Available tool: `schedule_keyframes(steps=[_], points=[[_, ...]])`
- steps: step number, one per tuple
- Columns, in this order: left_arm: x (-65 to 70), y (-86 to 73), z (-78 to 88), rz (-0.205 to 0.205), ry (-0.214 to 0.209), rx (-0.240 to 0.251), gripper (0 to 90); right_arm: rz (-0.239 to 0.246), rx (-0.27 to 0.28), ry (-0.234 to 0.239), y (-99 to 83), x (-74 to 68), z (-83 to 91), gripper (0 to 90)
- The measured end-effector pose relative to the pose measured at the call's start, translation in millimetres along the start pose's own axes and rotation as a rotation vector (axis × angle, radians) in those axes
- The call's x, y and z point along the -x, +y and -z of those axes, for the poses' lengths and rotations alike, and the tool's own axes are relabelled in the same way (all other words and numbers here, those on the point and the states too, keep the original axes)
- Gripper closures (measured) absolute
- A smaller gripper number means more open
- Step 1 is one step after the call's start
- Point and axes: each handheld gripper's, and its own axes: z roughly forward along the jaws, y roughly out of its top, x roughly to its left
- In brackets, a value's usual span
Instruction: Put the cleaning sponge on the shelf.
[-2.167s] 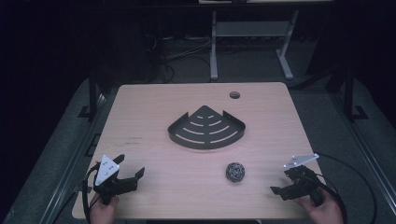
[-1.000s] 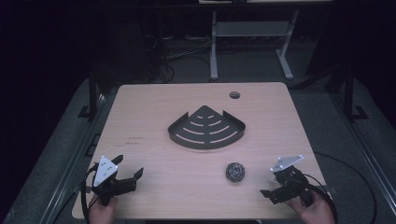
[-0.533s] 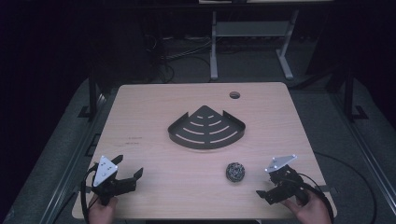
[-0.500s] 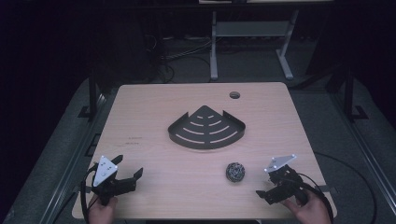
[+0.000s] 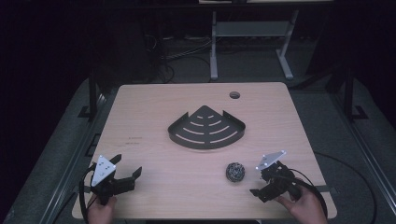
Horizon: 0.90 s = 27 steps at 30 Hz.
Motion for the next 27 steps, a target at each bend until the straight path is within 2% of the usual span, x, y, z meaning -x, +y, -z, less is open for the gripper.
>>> schedule_keyframes(steps=[14,16,27], points=[[-0.6,0.2,1.3,0.0,0.0,0.003,13.7,0.073,-0.023,0.019,26.9,-3.2,-10.1,15.8],[-1.0,0.3,1.7,0.002,0.001,0.006,13.8,0.078,-0.024,0.032,29.8,-2.6,-12.4,15.8],[-0.9,0.5,1.7,0.002,0.001,0.005,13.8,0.098,-0.037,0.041,44.4,0.1,-20.6,15.8]])
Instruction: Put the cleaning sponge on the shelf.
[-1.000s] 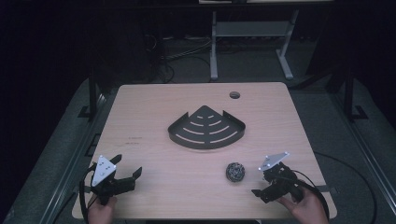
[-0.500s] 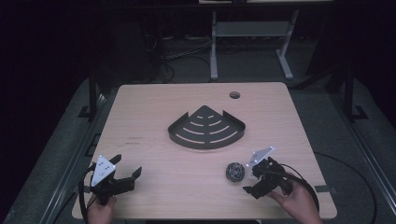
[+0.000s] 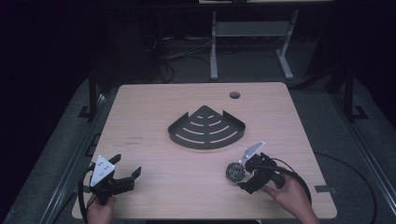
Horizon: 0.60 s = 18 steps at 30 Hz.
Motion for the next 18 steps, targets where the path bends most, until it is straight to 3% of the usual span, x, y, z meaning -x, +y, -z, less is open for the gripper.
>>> schedule_keyframes(steps=[18], points=[[-1.4,0.4,1.5,0.007,-0.002,0.008,13.8,0.034,-0.037,0.018,20.4,4.4,-18.2,15.8]])
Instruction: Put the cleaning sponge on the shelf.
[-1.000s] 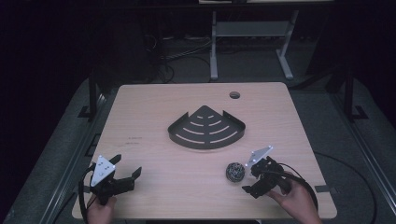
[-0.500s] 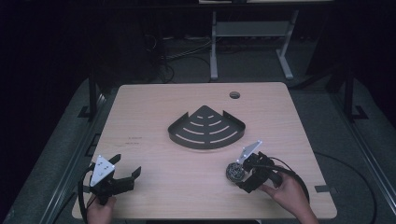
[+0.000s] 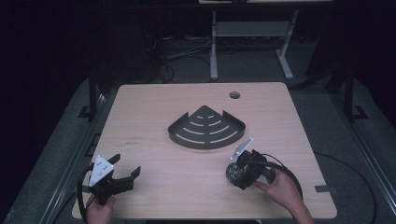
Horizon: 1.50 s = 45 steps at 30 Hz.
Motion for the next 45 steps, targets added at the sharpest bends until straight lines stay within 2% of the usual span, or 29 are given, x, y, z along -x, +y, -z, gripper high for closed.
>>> schedule_keyframes(steps=[13,15,19,24,36,45], points=[[-1.5,0.4,2.3,0.003,0.006,0.008,13.7,0.005,-0.052,0.007,6.2,4.3,-11.9,16.7],[-1.8,0.4,2.4,0.004,0.008,0.007,13.8,0.016,-0.06,0.007,7.2,5.2,-13.9,20.6],[-2.0,0.4,2.6,0.008,0.008,0.007,13.7,0.021,-0.071,0.0,9.2,5.7,-15.9,22.4],[-2.5,0.4,2.8,0.013,0.01,0.012,13.8,0.034,-0.076,0.013,12.0,4.8,-15.7,31.6],[-3.4,0.4,3.8,0.014,0.009,0.015,13.8,0.055,-0.078,0.026,15.2,3.1,-11.3,33.6],[-3.1,0.7,3.8,0.016,0.007,0.015,13.8,0.06,-0.06,0.027,22.6,10.3,3.6,33.7]])
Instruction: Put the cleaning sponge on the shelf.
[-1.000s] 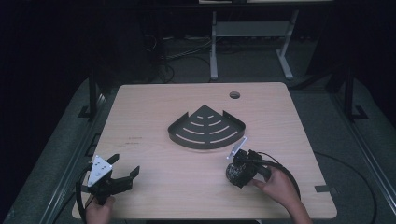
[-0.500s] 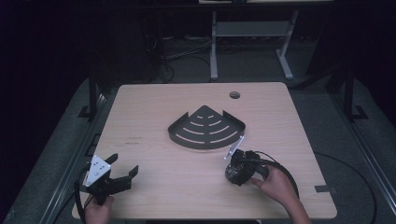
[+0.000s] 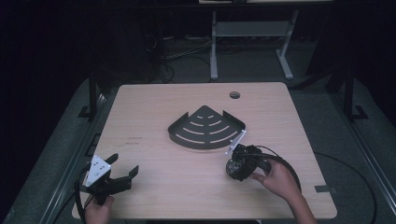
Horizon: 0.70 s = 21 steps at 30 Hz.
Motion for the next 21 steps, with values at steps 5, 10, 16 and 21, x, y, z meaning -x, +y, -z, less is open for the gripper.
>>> schedule_keyframes(steps=[5,10,16,21], points=[[0.6,-0.1,-0.4,-0.002,0.0,-0.004,13.7,-0.007,0.02,0.009,1.6,5.0,4.2,33.7],[0.4,-0.4,-1.2,-0.002,-0.001,-0.007,13.7,-0.019,0.019,0.021,4.4,11.6,3.7,33.7],[0.4,-0.4,-1.0,-0.002,0.001,-0.008,13.8,-0.014,0.003,0.021,9.2,14.5,4.0,33.7],[-0.3,-0.6,-0.2,-0.001,0.004,-0.006,13.7,-0.017,0.004,0.028,11.3,16.9,5.3,33.7]])
